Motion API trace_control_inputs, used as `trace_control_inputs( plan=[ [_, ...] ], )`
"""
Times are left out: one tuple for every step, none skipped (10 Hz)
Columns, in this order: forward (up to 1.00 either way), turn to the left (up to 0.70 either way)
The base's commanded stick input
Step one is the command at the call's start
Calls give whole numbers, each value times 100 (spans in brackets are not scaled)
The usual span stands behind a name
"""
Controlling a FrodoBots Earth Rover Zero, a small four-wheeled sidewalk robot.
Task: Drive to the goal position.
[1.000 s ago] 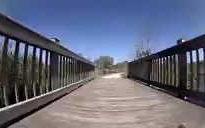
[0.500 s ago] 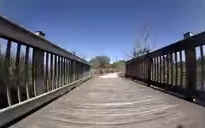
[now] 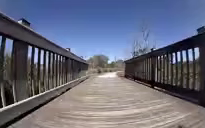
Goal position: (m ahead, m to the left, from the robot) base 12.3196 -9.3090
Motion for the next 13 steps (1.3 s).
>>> trace_control_inputs(
  plan=[
    [70,0],
    [70,0],
    [70,4],
    [70,8],
    [70,11],
    [70,10],
    [70,8],
    [70,6],
    [70,4],
    [70,3],
    [70,3],
    [70,3],
    [70,2]
  ],
)
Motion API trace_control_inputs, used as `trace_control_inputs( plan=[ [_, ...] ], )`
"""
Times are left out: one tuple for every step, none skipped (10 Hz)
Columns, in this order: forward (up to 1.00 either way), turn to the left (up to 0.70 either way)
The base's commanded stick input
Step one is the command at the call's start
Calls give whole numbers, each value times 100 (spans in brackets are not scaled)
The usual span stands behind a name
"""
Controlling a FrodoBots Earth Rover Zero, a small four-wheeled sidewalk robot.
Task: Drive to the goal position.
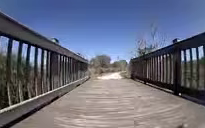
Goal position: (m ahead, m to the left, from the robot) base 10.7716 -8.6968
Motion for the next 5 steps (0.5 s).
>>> trace_control_inputs(
  plan=[
    [70,2],
    [70,2],
    [70,2],
    [70,1],
    [70,0]
  ],
)
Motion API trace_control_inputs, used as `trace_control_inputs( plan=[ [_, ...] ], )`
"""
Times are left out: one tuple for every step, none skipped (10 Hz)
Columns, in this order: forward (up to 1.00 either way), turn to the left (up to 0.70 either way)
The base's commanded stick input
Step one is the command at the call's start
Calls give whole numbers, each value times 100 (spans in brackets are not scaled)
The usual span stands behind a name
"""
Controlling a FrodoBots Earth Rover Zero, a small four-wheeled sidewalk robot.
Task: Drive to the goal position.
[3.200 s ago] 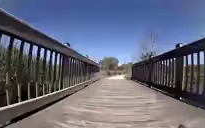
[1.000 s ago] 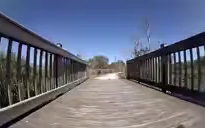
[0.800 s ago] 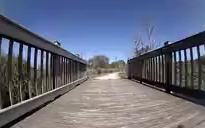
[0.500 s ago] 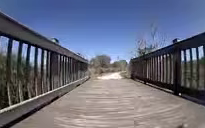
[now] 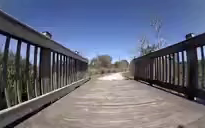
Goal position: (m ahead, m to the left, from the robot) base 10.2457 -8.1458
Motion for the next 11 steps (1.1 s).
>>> trace_control_inputs(
  plan=[
    [70,0],
    [70,0],
    [70,-1],
    [70,-2],
    [70,-2],
    [70,0],
    [70,0],
    [70,0],
    [70,0],
    [70,0],
    [70,0]
  ],
)
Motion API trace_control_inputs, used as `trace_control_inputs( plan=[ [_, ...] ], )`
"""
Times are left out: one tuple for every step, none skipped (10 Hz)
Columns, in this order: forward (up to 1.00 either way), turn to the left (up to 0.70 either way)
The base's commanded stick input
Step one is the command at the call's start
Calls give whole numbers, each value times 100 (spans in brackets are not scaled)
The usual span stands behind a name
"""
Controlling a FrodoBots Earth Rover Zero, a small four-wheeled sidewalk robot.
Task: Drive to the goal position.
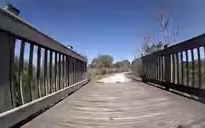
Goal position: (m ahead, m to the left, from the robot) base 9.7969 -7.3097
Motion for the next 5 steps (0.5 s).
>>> trace_control_inputs(
  plan=[
    [70,0],
    [70,0],
    [70,-2],
    [70,-5],
    [70,-8]
  ],
)
